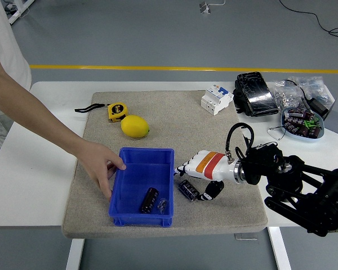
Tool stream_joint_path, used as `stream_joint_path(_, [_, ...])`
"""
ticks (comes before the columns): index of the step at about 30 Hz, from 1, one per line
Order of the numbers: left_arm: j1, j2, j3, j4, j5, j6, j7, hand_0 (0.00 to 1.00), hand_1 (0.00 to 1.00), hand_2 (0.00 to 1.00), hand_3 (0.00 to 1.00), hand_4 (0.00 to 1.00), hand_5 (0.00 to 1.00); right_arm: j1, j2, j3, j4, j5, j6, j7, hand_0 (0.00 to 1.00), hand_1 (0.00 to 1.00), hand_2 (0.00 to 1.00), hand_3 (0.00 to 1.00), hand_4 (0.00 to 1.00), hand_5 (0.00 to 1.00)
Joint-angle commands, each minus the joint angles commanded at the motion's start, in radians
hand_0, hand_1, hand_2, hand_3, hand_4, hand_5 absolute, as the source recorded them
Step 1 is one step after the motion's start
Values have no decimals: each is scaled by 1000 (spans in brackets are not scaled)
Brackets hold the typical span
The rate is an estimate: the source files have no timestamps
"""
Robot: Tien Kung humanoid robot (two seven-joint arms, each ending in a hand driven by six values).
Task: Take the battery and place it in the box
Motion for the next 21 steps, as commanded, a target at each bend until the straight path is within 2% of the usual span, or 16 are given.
stream_joint_path(4, [-1, 0, 2, 0, -4, 0, -1, 538, 495, 566, 594, 680, 562, 2, 3, -16, -9, 7, -9, 7, 612, 646, 773, 897, 883, 172])
stream_joint_path(5, [-1, 0, 2, 0, -4, 0, -1, 539, 494, 565, 595, 680, 561, 1, 3, -19, -10, 8, -13, 9, 605, 634, 757, 856, 881, 175])
stream_joint_path(10, [-1, 1, -1, 0, 1, 0, 1, 539, 494, 565, 595, 680, 561, 3, 6, -29, -8, 14, -20, 14, 605, 634, 757, 856, 881, 175])
stream_joint_path(11, [-1, 0, -3, 0, 3, 0, 1, 536, 493, 563, 595, 680, 561, 3, 7, -31, -8, 16, -22, 15, 569, 592, 724, 820, 858, 166])
stream_joint_path(16, [0, 0, -2, 0, 4, 0, 2, 536, 493, 563, 595, 680, 561, -1, 11, -36, -21, 27, -29, 15, 569, 592, 724, 820, 858, 166])
stream_joint_path(17, [0, 0, -2, 0, 4, 0, 2, 536, 494, 564, 595, 679, 559, -2, 11, -37, -24, 28, -30, 15, 542, 542, 671, 761, 789, 133])
stream_joint_path(21, [-1, -1, 0, 0, 0, 1, 1, 536, 494, 564, 595, 679, 559, -3, 11, -38, -31, 34, -32, 16, 542, 542, 671, 761, 789, 133])
